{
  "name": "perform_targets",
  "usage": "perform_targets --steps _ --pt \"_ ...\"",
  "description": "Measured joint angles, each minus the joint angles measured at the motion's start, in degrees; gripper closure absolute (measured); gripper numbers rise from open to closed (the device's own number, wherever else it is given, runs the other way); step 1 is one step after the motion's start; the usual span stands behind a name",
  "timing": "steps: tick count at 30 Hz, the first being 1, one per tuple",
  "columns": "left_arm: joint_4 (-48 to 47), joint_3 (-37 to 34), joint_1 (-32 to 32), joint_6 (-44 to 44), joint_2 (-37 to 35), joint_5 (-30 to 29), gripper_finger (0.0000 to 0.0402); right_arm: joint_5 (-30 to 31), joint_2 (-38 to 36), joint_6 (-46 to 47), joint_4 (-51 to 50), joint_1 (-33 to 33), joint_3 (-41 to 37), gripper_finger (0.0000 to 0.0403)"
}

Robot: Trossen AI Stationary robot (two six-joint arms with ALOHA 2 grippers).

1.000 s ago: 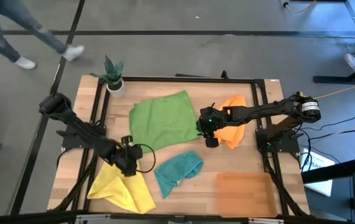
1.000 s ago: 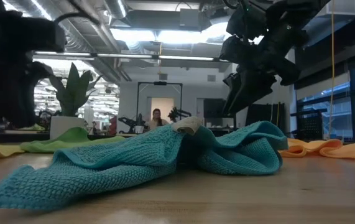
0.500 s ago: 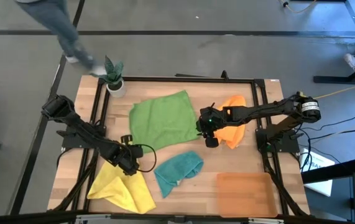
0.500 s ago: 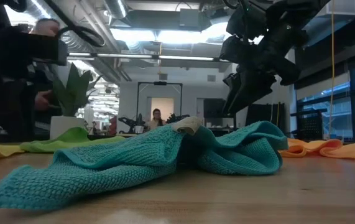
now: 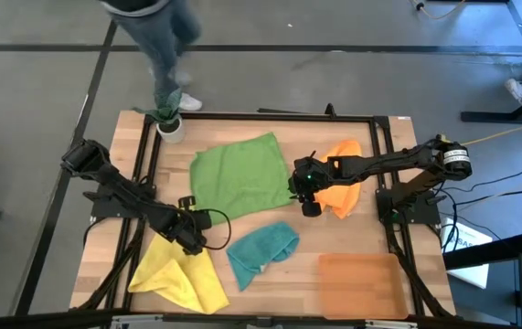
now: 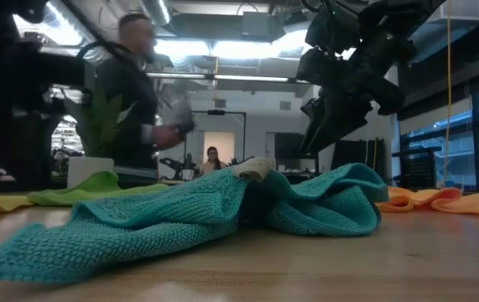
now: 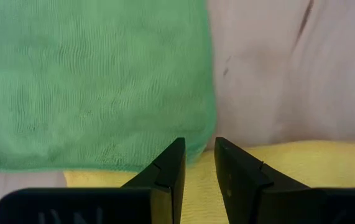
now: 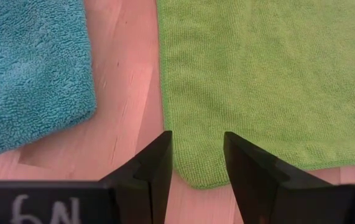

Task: Roll microfiber towels into tight, uniform cylinder then place into a basket
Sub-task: Roll the green microfiber towel

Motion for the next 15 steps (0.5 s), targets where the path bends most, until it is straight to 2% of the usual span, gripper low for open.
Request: perform_targets --steps 15 --pt "1.9 -4.2 0.0 -0.4 -0.1 -0.6 0.0323 0.0 0.0 0.0 0.0 0.0 0.0 0.0257"
